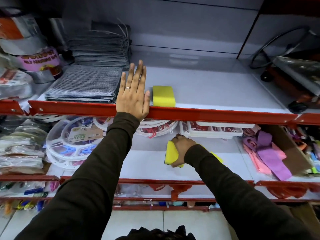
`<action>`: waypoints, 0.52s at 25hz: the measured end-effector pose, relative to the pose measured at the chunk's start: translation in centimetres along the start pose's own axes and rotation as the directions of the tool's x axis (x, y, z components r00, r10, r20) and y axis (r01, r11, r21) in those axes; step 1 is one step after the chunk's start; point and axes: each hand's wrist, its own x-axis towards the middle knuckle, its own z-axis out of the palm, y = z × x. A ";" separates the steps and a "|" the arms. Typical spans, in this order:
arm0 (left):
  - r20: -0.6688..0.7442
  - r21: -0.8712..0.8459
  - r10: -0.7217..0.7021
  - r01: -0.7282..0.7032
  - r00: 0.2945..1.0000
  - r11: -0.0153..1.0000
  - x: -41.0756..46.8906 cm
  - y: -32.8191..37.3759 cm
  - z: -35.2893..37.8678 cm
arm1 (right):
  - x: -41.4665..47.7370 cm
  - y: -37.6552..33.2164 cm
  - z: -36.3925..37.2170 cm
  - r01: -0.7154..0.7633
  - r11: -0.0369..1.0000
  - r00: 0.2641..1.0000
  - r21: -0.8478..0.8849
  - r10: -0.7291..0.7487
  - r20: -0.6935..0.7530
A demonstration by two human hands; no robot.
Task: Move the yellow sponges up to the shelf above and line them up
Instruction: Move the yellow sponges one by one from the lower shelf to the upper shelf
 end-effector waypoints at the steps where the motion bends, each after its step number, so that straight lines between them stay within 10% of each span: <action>1: 0.003 -0.004 -0.008 0.008 1.000 1.000 0.0 0.1 -0.1 | -0.9 -0.4 -0.8 0.005 1.000 1.000 -0.010 -0.005 -0.016; 13: 0.008 -0.033 -0.031 0.032 0.999 0.999 0.0 0.1 -0.5 | -9.4 -3.0 -15.6 0.062 0.997 0.996 0.043 -0.059 -0.067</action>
